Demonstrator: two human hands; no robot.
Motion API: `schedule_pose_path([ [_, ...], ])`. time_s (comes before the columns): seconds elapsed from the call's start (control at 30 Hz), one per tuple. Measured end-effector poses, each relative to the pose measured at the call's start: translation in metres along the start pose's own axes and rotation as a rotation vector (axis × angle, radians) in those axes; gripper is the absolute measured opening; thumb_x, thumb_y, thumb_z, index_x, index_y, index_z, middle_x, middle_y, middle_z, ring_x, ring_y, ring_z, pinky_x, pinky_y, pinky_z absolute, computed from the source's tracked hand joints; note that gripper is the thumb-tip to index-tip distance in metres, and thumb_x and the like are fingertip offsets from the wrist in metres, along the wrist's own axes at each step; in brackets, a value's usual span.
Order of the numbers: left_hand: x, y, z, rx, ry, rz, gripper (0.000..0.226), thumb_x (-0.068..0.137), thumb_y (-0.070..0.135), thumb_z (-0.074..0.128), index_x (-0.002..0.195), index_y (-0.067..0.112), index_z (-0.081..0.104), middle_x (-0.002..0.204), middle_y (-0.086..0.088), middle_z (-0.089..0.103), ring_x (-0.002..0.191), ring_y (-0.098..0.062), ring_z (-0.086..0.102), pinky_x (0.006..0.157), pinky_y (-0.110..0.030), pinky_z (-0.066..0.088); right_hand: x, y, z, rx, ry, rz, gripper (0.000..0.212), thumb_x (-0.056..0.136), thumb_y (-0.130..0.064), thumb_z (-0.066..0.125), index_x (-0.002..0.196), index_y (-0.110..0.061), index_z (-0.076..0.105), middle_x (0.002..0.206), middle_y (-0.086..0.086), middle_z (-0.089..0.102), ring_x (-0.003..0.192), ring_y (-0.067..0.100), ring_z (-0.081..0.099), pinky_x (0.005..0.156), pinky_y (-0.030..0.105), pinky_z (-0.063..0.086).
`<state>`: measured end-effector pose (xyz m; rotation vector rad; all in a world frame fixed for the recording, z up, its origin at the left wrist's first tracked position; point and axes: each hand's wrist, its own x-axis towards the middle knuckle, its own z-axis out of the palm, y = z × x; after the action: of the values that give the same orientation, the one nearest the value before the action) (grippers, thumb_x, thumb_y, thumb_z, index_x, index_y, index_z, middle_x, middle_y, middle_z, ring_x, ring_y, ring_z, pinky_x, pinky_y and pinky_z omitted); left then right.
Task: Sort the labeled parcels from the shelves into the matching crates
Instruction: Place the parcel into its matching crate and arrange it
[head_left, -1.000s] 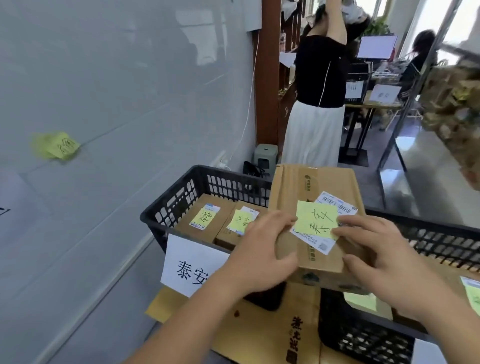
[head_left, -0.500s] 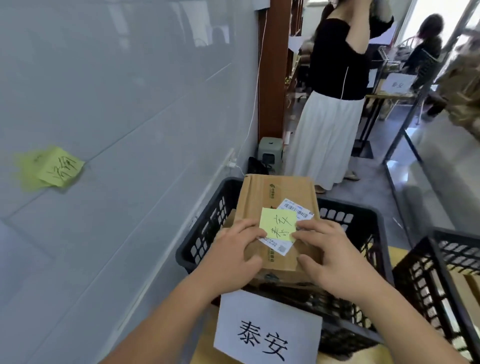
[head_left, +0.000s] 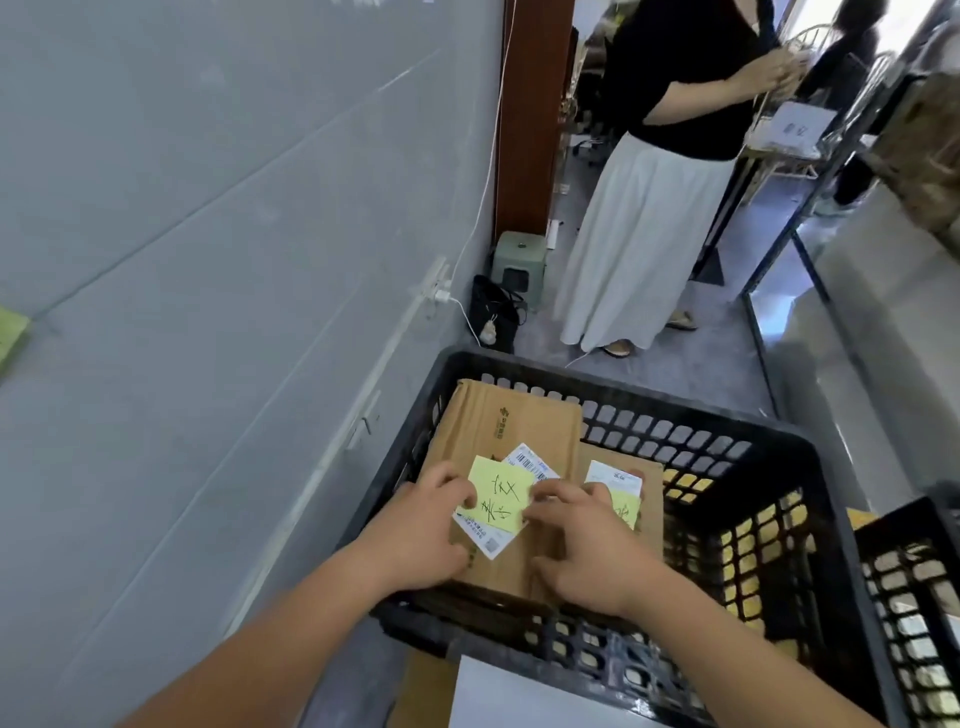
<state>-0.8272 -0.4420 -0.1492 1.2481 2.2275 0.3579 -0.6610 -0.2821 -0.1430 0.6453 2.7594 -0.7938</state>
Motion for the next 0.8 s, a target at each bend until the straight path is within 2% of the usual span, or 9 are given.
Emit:
schedule_pose_path([
  [0.2, 0.008, -0.003, 0.001, 0.013, -0.016, -0.05, 0.063, 0.082, 0.026, 0.066, 0.139, 0.031, 0.041, 0.14, 0.016, 0.025, 0.116, -0.02, 0.043, 0.097, -0.033, 0.05, 0.017, -0.001, 0.009, 0.041, 0.019, 0.038, 0.061, 0.084, -0.029, 0.068, 0.144, -0.028, 0.056, 0.145, -0.018, 0.038, 0.121, 0.02, 0.029, 0.11, 0.029, 0.034],
  [0.4, 0.005, 0.012, 0.005, 0.141, -0.036, -0.113, 0.06, 0.085, 0.03, 0.065, 0.139, 0.032, 0.039, 0.142, 0.013, 0.028, 0.12, -0.029, 0.038, 0.092, -0.036, 0.053, 0.019, 0.0, 0.013, 0.085, 0.001, 0.05, 0.052, 0.084, -0.024, 0.068, 0.135, -0.03, 0.061, 0.137, -0.02, 0.038, 0.117, 0.021, 0.031, 0.108, 0.031, 0.036],
  [0.6, 0.011, 0.018, 0.004, 0.161, -0.03, -0.162, 0.055, 0.085, 0.036, 0.066, 0.134, 0.033, 0.04, 0.137, 0.011, 0.032, 0.115, -0.031, 0.042, 0.085, -0.037, 0.053, 0.025, 0.0, 0.014, 0.111, 0.008, 0.063, 0.048, 0.084, -0.022, 0.068, 0.131, -0.031, 0.061, 0.131, -0.023, 0.039, 0.114, 0.021, 0.033, 0.103, 0.028, 0.039],
  [0.67, 0.011, 0.017, 0.008, 0.193, -0.017, -0.161, 0.056, 0.084, 0.038, 0.066, 0.134, 0.033, 0.039, 0.137, 0.011, 0.034, 0.114, -0.031, 0.044, 0.087, -0.04, 0.052, 0.025, -0.001, 0.015, 0.107, 0.005, 0.075, 0.05, 0.086, -0.022, 0.067, 0.134, -0.029, 0.06, 0.134, -0.022, 0.039, 0.118, 0.023, 0.032, 0.11, 0.029, 0.035],
  [0.8, 0.01, 0.014, 0.017, 0.251, 0.018, -0.167, 0.05, 0.086, 0.035, 0.062, 0.131, 0.036, 0.04, 0.137, 0.011, 0.042, 0.122, -0.033, 0.043, 0.087, -0.044, 0.053, 0.023, -0.003, 0.019, 0.094, -0.006, 0.096, 0.053, 0.088, -0.023, 0.065, 0.14, -0.027, 0.056, 0.139, -0.018, 0.038, 0.127, 0.03, 0.031, 0.122, 0.035, 0.018],
])
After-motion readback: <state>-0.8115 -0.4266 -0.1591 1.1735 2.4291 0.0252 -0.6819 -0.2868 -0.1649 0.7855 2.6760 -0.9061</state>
